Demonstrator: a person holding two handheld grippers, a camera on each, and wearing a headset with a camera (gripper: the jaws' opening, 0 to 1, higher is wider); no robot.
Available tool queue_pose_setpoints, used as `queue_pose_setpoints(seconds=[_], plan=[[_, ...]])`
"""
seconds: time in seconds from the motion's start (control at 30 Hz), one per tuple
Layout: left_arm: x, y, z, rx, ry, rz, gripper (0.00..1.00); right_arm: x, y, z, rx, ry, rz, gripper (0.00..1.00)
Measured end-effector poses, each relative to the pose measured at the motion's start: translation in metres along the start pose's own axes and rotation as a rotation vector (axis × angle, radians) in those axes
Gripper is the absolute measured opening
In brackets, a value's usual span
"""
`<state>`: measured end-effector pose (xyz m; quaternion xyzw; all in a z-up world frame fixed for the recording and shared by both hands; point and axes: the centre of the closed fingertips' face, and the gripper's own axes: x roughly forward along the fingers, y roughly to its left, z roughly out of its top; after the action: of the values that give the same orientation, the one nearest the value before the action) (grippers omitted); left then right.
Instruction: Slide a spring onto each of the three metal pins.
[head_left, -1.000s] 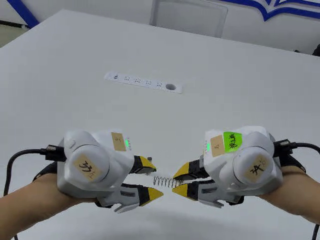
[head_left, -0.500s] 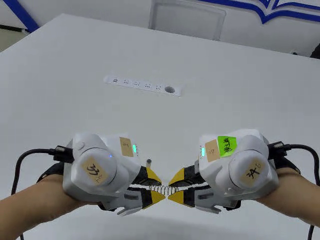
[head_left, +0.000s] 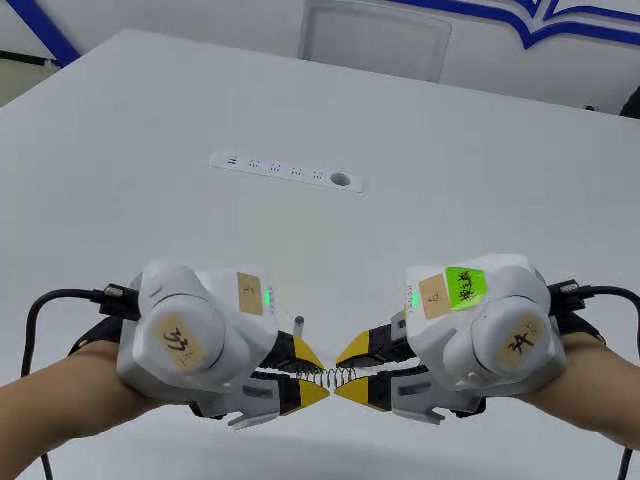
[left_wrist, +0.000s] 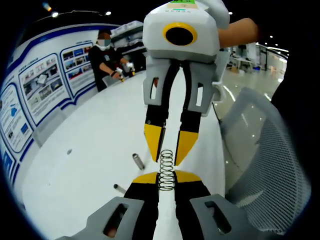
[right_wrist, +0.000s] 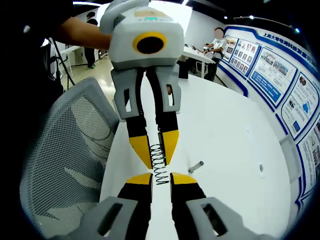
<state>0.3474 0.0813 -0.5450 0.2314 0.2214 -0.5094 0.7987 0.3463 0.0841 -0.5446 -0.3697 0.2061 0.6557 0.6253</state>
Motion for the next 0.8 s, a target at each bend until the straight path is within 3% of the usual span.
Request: queue_pose_setpoints(seconds=[0.17, 0.23, 0.3, 0.47, 0.67, 0.8], plan=[[-0.003, 0.001, 0.001, -0.005, -0.011, -0.005, 0.10, 0.000, -0.003, -0.009, 0.035, -0.005, 0.002, 0.17], [-0.005, -0.002, 0.009, -0.019, -0.056, -0.021, 0.10, 0.000, 0.000, -0.004, 0.090, -0.060, 0.035, 0.12], [-0.005, 0.002, 0.006, -0.012, -0.046, -0.011, 0.10, -0.002, -0.005, -0.003, 0.101, -0.083, 0.020, 0.11], [-0.004, 0.003, 0.004, -0.029, -0.054, -0.021, 0.10, -0.007, -0.005, 0.004, 0.150, -0.137, 0.047, 0.11], [0.001, 0.004, 0.000, -0.021, -0.037, -0.027, 0.10, -0.007, -0.005, 0.008, 0.159, -0.149, 0.058, 0.11], [0.001, 0.005, -0.001, -0.027, -0.039, -0.022, 0.10, -0.010, -0.008, 0.018, 0.198, -0.202, 0.061, 0.11]])
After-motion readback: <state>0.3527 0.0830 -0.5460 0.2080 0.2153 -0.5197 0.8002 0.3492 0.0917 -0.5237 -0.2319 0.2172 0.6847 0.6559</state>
